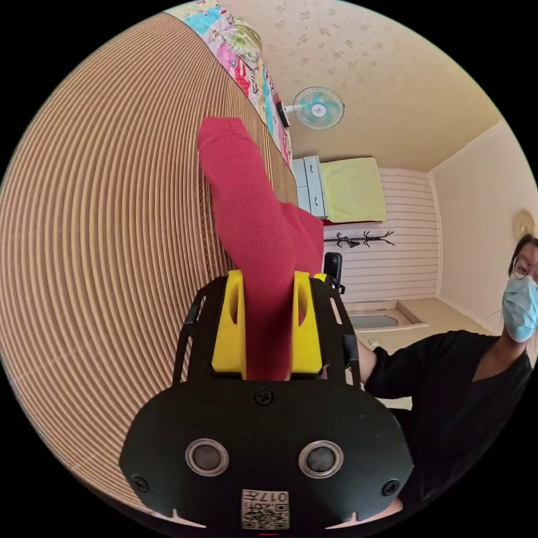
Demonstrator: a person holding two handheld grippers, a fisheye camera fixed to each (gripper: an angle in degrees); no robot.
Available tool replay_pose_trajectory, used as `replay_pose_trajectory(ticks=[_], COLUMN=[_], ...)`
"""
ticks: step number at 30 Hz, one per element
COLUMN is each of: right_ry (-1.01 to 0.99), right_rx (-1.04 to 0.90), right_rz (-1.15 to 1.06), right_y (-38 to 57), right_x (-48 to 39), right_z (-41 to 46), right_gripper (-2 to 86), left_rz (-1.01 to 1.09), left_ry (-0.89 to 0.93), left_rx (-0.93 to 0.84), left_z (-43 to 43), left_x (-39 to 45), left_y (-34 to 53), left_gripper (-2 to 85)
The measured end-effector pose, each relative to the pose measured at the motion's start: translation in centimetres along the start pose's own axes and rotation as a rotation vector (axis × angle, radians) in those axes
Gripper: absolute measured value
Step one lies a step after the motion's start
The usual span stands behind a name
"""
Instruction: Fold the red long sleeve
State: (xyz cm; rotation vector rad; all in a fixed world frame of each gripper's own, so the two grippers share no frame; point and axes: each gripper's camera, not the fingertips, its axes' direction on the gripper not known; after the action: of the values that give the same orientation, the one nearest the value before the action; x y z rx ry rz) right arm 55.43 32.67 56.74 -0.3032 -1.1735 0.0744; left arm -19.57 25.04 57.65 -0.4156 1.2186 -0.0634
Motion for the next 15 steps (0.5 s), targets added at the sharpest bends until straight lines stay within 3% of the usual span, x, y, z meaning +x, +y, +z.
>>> replay_pose_trajectory(ticks=[4, 11, 15], right_ry=[-0.097, -0.189, -0.020], right_rx=[-0.026, -0.065, -0.138], right_rz=[-0.067, -0.230, -0.197], right_y=[-0.4, -2.6, -3.4], right_x=[-9.4, -26.3, -28.2], right_z=[8.8, 30.0, 40.7], right_gripper=[12.2, 12.4, 12.7], left_rz=[0.012, 0.033, -0.234], left_ry=[-0.062, -0.387, -0.626], left_rx=[0.087, 0.195, 0.221], left_z=[-11.8, -36.2, -43.7], left_x=[4.1, 11.3, 6.5], left_y=[5.4, 14.7, 18.1], left_gripper=[12.4, 12.6, 14.3])
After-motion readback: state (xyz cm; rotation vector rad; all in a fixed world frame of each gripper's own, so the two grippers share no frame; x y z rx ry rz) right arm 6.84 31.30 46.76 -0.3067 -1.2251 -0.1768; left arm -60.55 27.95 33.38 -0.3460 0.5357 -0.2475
